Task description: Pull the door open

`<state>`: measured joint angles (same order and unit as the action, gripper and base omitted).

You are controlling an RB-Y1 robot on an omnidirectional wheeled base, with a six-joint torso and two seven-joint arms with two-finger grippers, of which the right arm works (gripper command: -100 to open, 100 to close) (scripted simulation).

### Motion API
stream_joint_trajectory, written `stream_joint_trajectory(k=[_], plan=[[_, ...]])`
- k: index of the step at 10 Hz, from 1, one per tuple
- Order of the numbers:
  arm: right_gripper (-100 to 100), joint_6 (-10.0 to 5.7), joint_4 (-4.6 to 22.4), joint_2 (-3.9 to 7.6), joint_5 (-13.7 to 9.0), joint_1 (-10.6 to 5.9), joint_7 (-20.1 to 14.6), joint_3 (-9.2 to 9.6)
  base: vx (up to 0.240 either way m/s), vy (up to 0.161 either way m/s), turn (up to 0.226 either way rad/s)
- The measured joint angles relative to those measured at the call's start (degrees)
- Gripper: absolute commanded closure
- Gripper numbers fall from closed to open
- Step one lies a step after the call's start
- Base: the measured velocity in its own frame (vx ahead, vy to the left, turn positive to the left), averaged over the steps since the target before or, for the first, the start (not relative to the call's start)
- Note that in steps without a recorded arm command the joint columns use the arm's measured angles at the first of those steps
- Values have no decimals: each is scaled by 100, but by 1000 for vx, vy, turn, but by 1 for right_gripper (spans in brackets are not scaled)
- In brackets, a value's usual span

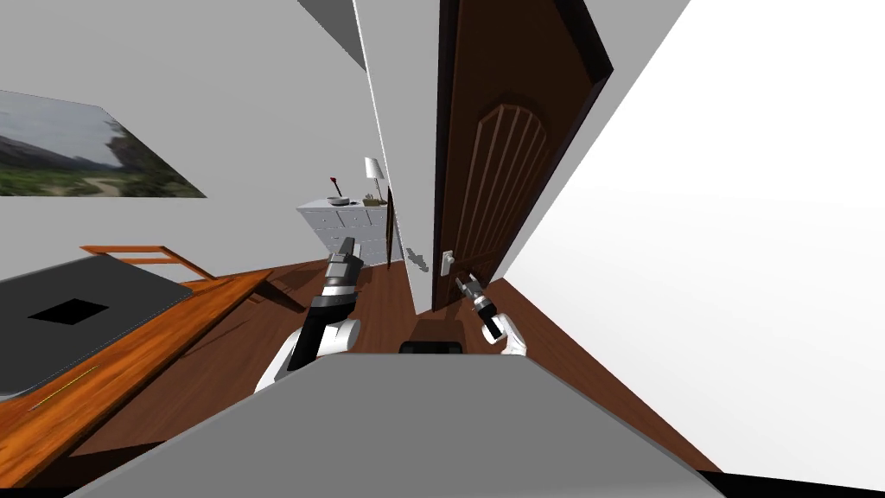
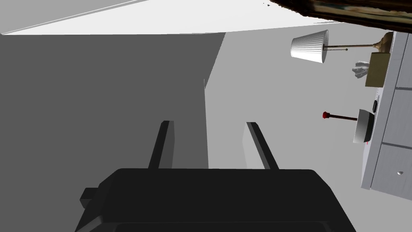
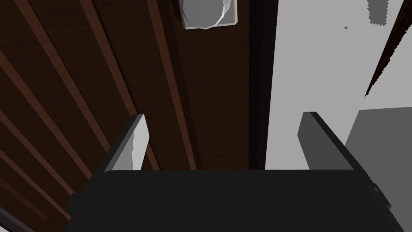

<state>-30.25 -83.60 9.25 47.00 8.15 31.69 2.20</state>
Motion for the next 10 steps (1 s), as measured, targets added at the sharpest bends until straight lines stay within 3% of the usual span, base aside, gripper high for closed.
stream_joint_trajectory(k=[3, 4, 7, 8, 10], plan=[[-100, -19, 245, 23, 232, -82, 177, 28, 146, 13, -5], [-100, -25, 258, 22, 239, -87, 195, 27, -6, 45, 318], [-100, -24, 478, 32, 128, -203, 284, -274, -37, 64, 258], [-100, -41, 592, 109, 51, -267, 292, -454, 7, 68, 280], [-100, -65, 766, 107, -55, -321, 389, -738, 35, 48, 185]])
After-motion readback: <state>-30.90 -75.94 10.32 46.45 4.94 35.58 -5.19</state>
